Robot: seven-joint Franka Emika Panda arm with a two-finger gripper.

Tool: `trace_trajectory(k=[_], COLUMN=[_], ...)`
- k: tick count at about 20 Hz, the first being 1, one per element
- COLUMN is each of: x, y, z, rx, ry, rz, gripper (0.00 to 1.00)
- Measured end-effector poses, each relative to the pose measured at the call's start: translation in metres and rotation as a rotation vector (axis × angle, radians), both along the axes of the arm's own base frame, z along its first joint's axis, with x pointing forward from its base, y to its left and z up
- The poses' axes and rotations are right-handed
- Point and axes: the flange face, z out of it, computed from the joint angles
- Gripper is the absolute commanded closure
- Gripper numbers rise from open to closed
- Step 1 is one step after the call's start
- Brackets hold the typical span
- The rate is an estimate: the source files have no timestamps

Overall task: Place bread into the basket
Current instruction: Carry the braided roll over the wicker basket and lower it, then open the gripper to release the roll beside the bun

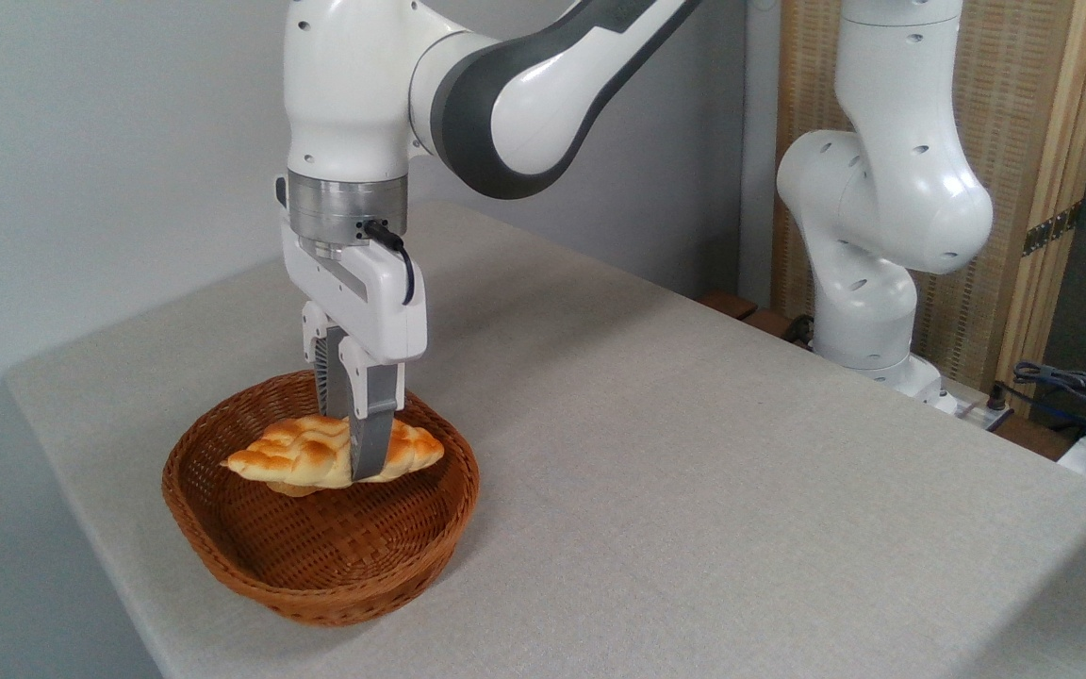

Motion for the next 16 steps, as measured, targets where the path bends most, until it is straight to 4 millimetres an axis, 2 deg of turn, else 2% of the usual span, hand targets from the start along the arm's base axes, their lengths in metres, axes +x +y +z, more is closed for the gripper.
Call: trace_trajectory(k=[7, 11, 14, 16], x=[0.000, 0.003, 0.010, 0.005], y=[0.000, 0.004, 0.020, 0.036], z=[-0.001, 0.006, 0.036, 0.063], rx=[0.003, -0.002, -0.008, 0.003], ry=[-0.001, -0.022, -0.056, 0.015], rz=[-0.001, 0.005, 0.037, 0.071], gripper=[0.00, 0.00, 0.00, 0.00])
